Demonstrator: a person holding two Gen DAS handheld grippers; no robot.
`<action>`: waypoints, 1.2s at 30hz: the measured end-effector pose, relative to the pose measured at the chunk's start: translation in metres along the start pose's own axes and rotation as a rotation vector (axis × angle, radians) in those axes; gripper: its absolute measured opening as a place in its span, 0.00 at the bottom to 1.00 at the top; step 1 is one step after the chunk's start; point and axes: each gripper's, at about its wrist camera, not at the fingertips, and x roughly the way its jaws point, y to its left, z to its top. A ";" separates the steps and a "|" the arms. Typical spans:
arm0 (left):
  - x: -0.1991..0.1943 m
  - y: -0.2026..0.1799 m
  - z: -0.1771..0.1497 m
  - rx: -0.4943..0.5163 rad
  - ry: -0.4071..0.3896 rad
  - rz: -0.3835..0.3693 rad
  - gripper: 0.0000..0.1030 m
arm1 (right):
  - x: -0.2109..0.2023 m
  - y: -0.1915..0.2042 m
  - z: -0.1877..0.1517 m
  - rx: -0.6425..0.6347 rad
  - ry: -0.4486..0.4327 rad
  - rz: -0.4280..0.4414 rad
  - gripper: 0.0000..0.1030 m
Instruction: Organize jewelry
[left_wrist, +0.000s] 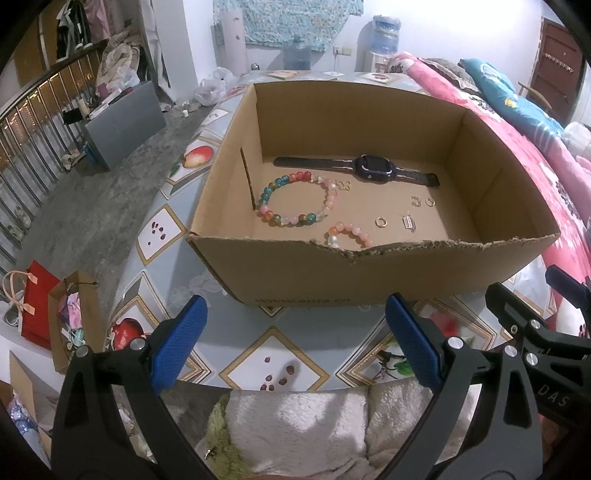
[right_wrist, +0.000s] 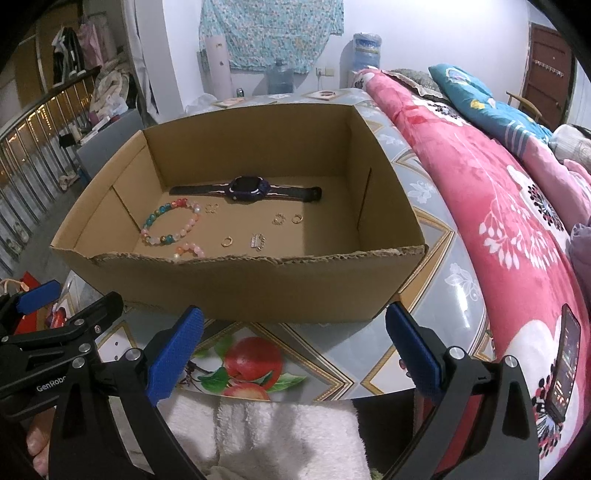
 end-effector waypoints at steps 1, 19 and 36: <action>0.000 0.000 0.000 0.000 0.001 -0.001 0.91 | 0.000 0.000 0.000 0.000 0.001 0.000 0.93; 0.002 -0.002 -0.001 0.002 0.005 -0.002 0.91 | 0.003 -0.003 -0.001 0.009 0.008 0.009 0.93; 0.003 -0.003 -0.001 0.004 0.007 -0.003 0.91 | 0.003 -0.004 -0.001 0.016 0.009 0.014 0.93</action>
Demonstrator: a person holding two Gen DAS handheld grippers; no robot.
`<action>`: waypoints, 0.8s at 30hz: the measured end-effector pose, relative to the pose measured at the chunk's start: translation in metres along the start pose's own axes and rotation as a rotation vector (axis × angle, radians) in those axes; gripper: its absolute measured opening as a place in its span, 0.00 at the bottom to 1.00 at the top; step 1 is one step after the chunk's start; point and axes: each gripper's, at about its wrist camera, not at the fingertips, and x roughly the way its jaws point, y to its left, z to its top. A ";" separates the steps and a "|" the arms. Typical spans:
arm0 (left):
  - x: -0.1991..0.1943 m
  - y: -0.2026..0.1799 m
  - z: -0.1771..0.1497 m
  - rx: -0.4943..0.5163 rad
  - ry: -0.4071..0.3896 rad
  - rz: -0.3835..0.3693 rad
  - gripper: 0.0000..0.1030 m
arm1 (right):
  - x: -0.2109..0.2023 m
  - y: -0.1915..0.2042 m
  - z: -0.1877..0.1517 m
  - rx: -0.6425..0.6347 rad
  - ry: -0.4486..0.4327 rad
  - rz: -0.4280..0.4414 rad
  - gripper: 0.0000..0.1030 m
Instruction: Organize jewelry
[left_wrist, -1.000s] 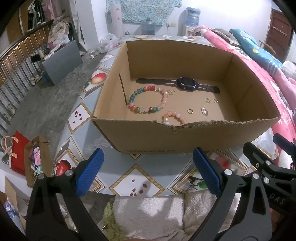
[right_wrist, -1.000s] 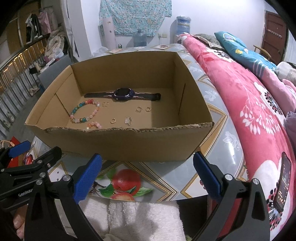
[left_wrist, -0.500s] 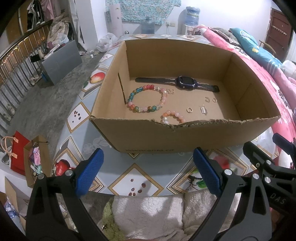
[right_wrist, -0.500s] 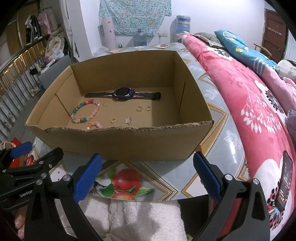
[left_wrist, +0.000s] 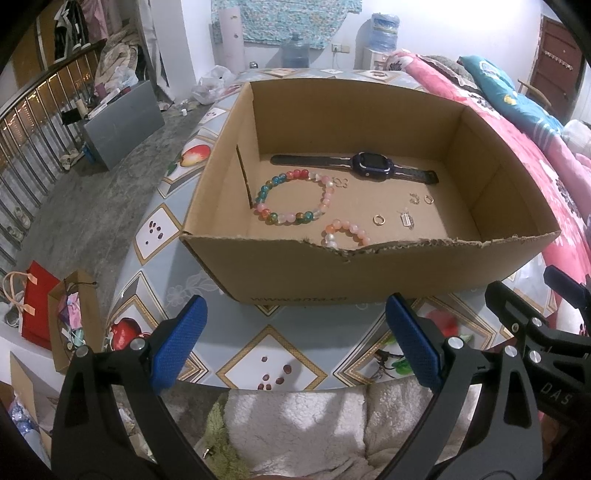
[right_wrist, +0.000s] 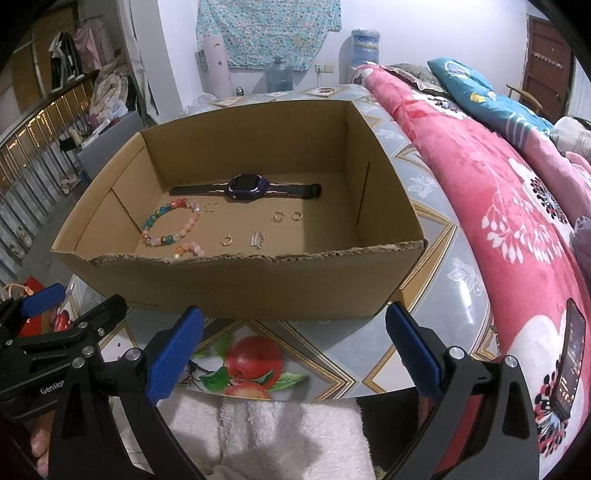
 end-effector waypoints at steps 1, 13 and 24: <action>0.000 -0.001 -0.001 0.000 0.000 0.000 0.91 | 0.000 0.000 0.000 0.001 0.000 -0.001 0.93; 0.000 0.000 0.001 0.000 0.000 0.001 0.91 | 0.000 0.000 0.001 0.003 -0.001 0.001 0.93; 0.000 0.001 0.001 -0.002 0.001 0.001 0.91 | 0.000 0.000 0.003 0.006 0.003 0.002 0.93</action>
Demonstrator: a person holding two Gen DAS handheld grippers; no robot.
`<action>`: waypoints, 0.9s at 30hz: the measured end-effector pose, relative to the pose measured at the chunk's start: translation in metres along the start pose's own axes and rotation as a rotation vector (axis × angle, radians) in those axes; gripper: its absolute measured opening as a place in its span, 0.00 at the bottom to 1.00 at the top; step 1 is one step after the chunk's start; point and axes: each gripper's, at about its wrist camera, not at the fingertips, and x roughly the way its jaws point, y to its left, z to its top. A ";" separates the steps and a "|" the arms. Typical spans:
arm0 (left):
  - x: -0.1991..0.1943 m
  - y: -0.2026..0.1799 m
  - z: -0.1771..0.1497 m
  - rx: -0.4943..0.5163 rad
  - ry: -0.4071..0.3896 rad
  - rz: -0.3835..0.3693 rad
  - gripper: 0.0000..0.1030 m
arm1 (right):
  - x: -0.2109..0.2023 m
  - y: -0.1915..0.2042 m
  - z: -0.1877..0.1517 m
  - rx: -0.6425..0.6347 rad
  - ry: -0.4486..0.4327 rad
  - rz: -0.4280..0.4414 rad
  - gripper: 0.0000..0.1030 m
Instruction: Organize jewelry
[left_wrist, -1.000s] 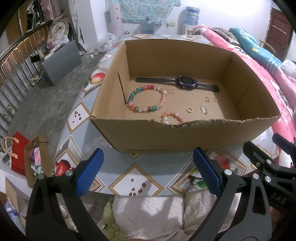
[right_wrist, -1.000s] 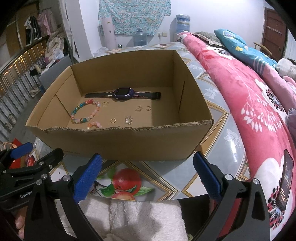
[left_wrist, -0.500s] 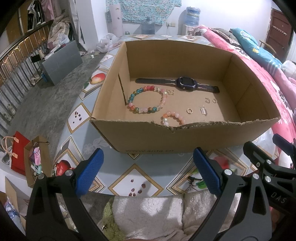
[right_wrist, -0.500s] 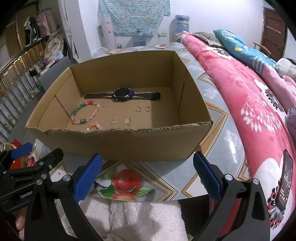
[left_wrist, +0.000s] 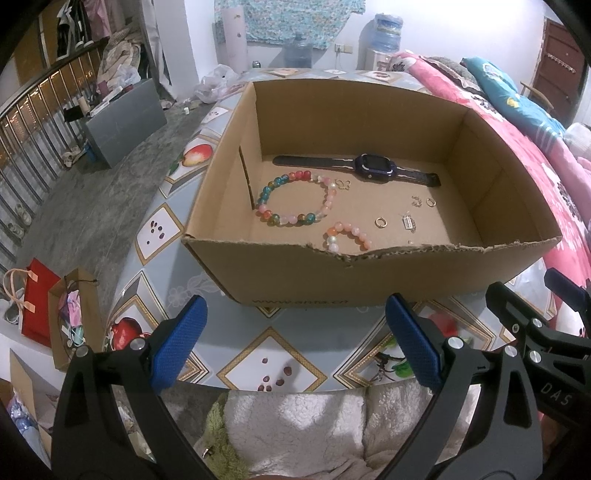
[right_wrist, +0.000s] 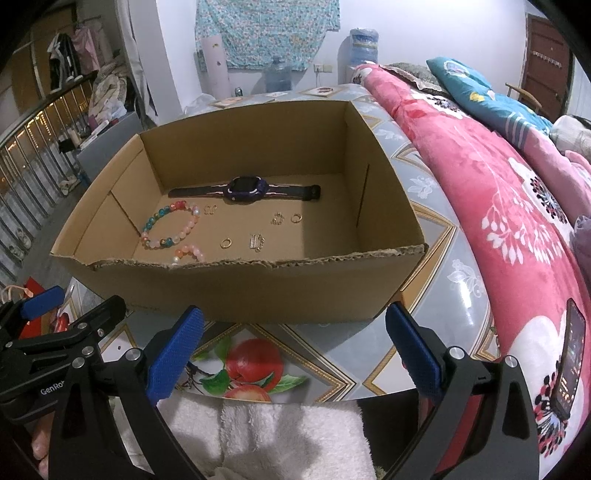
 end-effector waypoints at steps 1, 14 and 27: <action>0.000 -0.001 -0.001 -0.001 0.000 -0.001 0.91 | 0.000 0.000 0.000 -0.001 -0.001 0.000 0.93; 0.000 0.000 0.000 0.002 0.000 0.003 0.91 | 0.000 0.000 0.000 0.000 0.000 0.000 0.93; -0.001 0.003 0.000 -0.006 0.006 0.015 0.91 | 0.003 0.004 0.004 -0.009 0.003 0.007 0.93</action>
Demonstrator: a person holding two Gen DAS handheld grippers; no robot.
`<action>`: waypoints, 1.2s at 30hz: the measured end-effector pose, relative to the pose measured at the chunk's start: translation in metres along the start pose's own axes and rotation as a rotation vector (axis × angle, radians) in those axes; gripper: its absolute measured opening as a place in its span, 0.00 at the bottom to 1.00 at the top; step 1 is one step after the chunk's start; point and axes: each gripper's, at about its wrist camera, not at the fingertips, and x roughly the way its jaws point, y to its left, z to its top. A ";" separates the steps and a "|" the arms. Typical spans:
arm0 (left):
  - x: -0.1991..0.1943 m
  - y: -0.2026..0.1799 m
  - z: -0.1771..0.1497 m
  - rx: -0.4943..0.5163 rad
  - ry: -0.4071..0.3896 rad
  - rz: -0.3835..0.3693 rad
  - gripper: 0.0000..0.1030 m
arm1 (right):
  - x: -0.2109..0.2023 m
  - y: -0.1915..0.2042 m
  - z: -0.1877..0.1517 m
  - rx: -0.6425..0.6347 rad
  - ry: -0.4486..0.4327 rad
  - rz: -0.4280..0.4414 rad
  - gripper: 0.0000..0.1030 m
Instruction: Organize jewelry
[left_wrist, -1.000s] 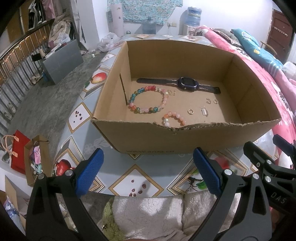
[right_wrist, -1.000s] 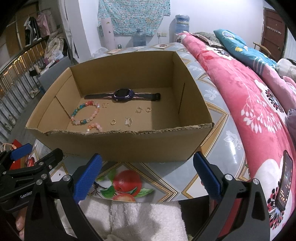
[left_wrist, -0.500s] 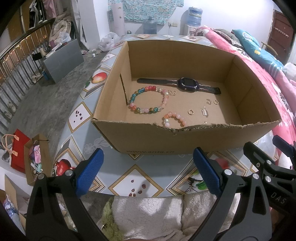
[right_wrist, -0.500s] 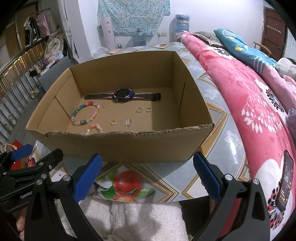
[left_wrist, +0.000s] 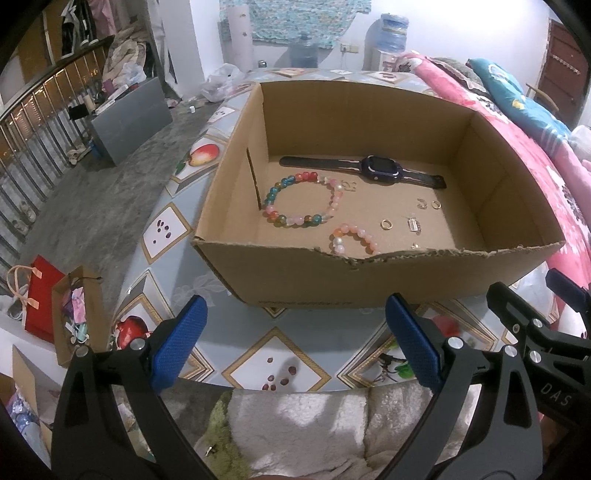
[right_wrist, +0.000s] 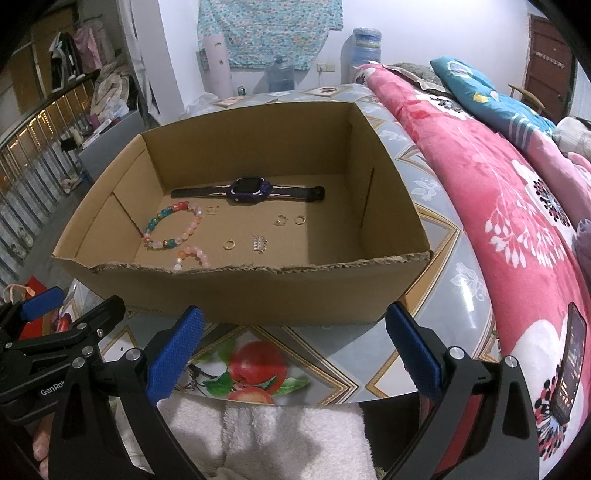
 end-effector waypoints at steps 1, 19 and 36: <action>0.000 0.001 0.000 -0.002 0.002 0.001 0.91 | 0.000 0.000 0.000 0.001 0.000 0.000 0.93; 0.004 0.003 0.001 -0.011 0.026 -0.001 0.91 | 0.005 0.001 -0.001 -0.002 0.017 -0.002 0.93; 0.005 -0.001 0.003 -0.009 0.029 -0.011 0.91 | 0.006 0.000 -0.001 -0.001 0.018 -0.001 0.93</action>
